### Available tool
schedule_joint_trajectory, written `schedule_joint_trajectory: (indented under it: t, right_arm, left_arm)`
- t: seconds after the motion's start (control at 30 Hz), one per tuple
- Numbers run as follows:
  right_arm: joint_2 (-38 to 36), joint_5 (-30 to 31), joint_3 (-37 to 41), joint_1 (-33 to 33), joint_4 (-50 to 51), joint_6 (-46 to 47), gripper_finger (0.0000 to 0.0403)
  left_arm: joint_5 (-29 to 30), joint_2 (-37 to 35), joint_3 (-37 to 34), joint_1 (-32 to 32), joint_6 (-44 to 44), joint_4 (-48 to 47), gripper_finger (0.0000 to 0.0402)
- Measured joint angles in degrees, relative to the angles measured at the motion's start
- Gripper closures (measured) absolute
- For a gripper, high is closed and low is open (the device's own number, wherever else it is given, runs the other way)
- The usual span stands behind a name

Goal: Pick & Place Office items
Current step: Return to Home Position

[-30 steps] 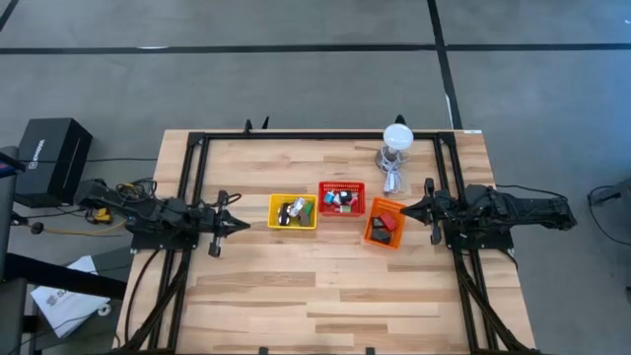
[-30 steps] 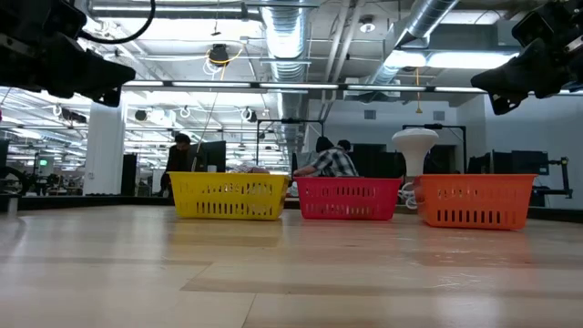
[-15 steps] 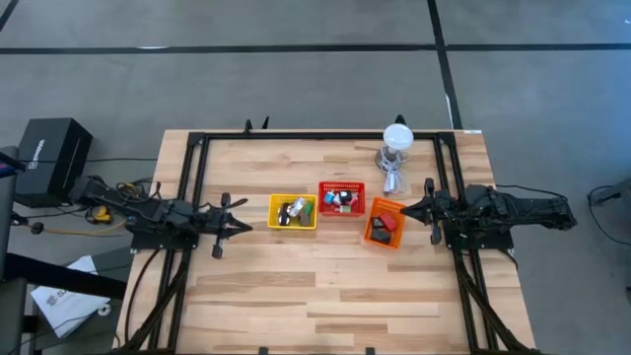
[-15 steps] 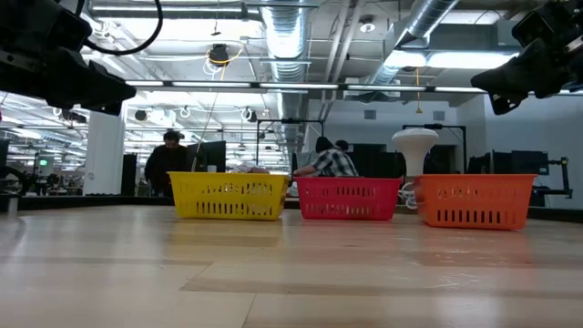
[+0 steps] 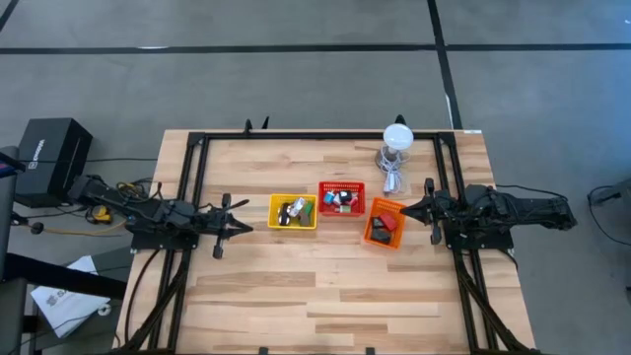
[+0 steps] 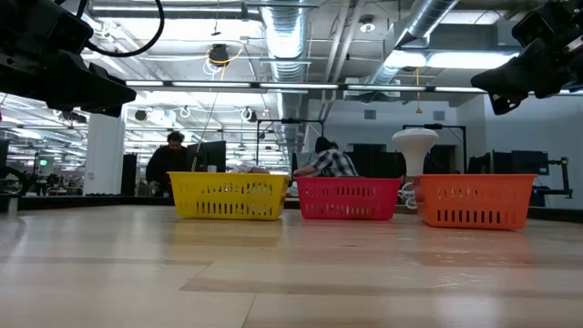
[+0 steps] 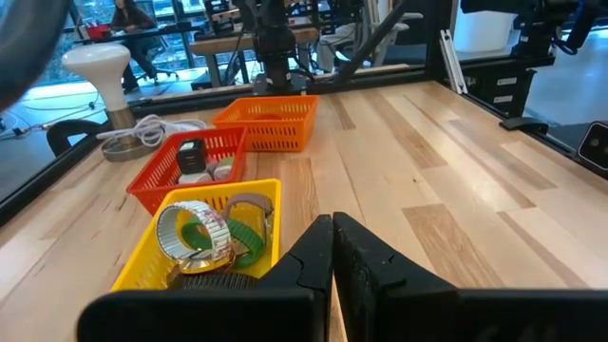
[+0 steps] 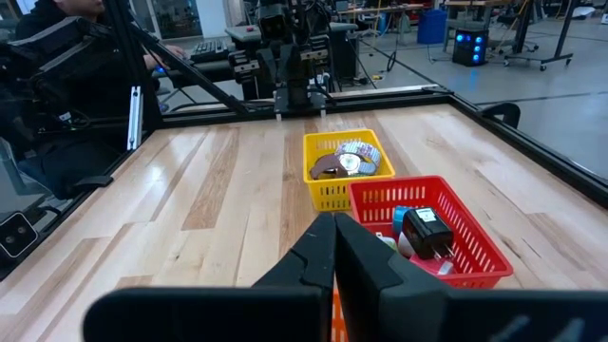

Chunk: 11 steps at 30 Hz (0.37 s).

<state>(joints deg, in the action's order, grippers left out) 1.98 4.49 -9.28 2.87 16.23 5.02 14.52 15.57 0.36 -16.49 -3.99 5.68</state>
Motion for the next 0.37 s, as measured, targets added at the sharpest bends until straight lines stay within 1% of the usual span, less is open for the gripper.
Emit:
schedule_joint_trajectory:
  t: [0.37]
  right_arm:
    - [0.0,0.0,0.0,0.0,0.0,0.0,0.0402]
  left_arm:
    - [0.0,0.0,0.0,0.0,0.0,0.5,0.0399]
